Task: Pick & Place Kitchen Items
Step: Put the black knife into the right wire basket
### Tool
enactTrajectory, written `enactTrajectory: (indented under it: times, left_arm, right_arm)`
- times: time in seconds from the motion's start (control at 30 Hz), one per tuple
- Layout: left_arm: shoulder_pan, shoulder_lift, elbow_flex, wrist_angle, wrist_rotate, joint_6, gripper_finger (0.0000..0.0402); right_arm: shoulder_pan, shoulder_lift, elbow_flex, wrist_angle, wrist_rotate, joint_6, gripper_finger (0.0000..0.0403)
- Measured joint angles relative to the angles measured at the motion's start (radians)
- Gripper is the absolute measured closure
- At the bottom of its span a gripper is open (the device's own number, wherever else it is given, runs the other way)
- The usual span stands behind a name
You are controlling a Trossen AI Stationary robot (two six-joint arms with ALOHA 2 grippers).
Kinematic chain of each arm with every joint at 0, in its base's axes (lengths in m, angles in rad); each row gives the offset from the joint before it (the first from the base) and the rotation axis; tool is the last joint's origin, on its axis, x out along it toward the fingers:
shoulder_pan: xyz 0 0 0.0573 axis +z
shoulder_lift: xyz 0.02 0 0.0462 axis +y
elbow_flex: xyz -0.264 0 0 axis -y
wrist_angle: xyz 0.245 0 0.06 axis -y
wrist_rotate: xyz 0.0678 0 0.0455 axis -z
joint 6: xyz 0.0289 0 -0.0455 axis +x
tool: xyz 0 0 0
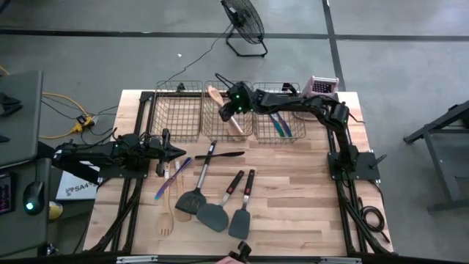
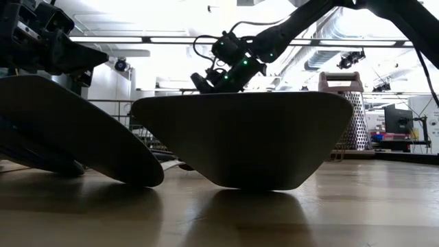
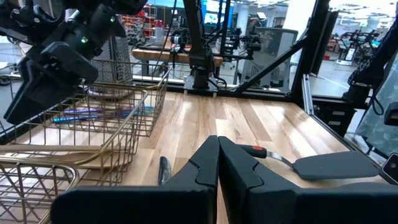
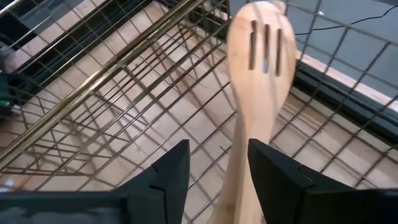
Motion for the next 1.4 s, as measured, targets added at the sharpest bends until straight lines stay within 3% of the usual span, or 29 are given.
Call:
enactTrajectory:
  times: [0.9,1.4]
  left_arm:
    - [0.000,0.000,0.000,0.000,0.000,0.000,0.0398]
    - [0.000,0.000,0.000,0.000,0.000,0.000,0.0398]
  right_arm:
    - [0.051,-0.156,0.001,-0.119,-0.001,-0.117,0.0239]
    - [0.127,-0.300,0.001,-0.396,-0.001,-0.218,0.0239]
